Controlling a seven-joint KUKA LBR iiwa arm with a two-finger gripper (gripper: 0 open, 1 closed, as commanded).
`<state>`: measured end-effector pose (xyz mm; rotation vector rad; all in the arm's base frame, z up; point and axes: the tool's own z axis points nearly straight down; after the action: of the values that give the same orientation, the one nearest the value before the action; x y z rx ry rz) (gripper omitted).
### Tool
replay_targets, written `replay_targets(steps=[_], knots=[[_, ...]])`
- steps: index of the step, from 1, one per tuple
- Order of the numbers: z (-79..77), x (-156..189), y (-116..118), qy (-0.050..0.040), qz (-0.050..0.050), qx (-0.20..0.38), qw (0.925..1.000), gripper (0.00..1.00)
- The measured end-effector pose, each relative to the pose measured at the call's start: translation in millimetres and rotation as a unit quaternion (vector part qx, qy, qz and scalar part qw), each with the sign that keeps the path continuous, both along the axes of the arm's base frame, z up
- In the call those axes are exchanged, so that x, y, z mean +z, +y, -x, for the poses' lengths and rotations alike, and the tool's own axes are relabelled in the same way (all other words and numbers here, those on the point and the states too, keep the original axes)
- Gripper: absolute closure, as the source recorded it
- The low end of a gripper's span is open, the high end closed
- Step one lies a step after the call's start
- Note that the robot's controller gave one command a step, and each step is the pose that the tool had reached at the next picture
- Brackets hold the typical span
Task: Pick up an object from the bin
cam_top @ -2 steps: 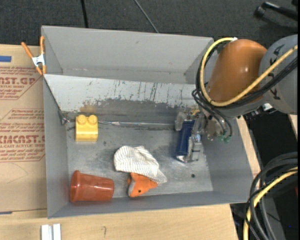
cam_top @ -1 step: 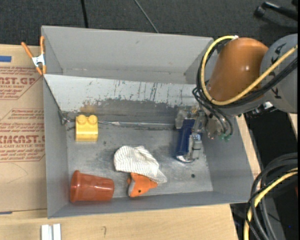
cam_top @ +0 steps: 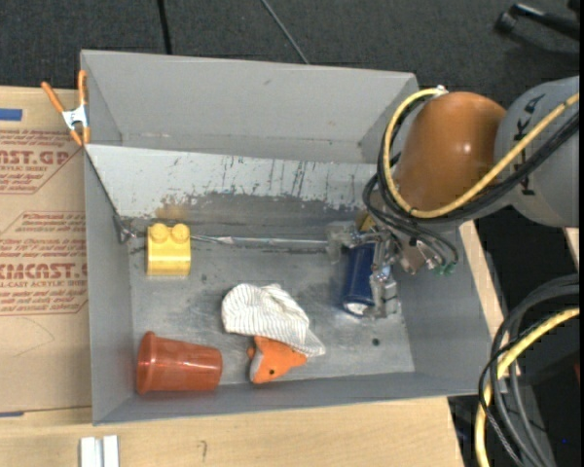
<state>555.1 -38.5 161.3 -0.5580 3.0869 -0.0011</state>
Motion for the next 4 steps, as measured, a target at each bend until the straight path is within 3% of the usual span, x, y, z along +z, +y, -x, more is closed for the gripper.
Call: replay_targets(steps=[1,2,3,4], knots=[[-8.7,-7.8,82.1,0.0010,-0.001,0.034,0.9994,0.00],[-22.5,-19.5,29.5,0.0008,0.000,0.107,0.9942,0.00],[-16.1,-67.3,86.1,0.0010,-0.001,0.063,0.9980,0.00],[-23.9,-90.4,122.4,0.0012,0.000,0.076,0.9971,1.00]])
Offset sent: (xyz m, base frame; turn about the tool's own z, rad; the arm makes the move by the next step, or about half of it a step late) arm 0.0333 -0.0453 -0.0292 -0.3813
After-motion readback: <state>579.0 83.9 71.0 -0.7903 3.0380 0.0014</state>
